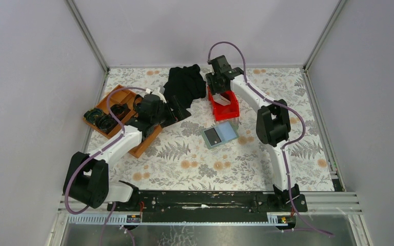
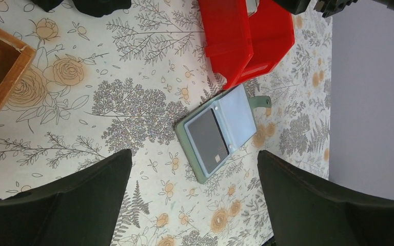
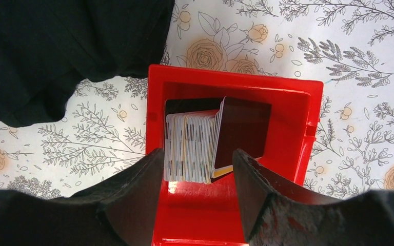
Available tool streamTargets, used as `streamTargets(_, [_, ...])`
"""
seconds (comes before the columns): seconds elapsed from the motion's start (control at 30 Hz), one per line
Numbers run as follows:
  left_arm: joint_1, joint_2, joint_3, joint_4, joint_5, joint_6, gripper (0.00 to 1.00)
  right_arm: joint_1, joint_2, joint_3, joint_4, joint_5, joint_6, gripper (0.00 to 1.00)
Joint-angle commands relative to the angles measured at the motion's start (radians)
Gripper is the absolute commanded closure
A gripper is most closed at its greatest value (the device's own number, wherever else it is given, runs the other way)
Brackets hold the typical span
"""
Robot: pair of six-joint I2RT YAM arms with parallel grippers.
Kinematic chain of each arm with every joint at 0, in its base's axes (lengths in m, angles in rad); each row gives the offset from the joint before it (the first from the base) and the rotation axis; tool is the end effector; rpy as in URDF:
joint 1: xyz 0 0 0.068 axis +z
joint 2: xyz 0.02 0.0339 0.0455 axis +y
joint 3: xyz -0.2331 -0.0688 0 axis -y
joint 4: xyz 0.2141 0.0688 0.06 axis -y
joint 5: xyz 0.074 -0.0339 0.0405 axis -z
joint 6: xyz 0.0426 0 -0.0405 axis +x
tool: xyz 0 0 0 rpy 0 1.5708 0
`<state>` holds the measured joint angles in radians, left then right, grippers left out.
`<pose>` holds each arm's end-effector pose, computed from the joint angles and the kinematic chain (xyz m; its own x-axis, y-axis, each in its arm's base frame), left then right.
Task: Put the credit cards into the card holder
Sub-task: Pick up the credit card from the storage box.
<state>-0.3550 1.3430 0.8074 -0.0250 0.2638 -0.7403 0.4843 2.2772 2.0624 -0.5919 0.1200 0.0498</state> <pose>0.2583 -0.1076 0.2217 -0.7341 -0.4224 -0.5317 0.0643 0.7363 -0.6736 0.4216 0.2161 0.2198 -0.6575 -0.2901 -0.6953 -0.3566 0.9328 -0.0519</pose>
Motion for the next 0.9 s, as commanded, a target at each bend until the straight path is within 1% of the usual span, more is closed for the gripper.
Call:
streamTargets(0.0, [-0.018,0.005,0.042,-0.031,-0.036,0.048,0.00,-0.009,0.016,0.057,-0.008,-0.020,0.023,0.40])
streamTargets(0.27, [-0.020,0.010,0.048,-0.036,-0.028,0.052,0.00,-0.062,0.038,0.038,0.009,-0.131,0.099,0.41])
streamTargets(0.47, [-0.021,0.016,0.052,-0.036,-0.021,0.050,0.01,-0.085,0.040,0.010,0.021,-0.173,0.118,0.41])
streamTargets(0.67, [-0.024,0.022,0.060,-0.036,-0.013,0.048,0.03,-0.108,0.046,-0.009,0.029,-0.252,0.136,0.42])
streamTargets(0.8, [-0.026,0.023,0.059,-0.036,-0.012,0.045,0.04,-0.107,0.061,0.005,0.014,-0.293,0.134,0.45])
streamTargets(0.87, [-0.027,0.026,0.059,-0.036,-0.010,0.042,0.04,-0.108,0.065,0.008,0.008,-0.303,0.135,0.50])
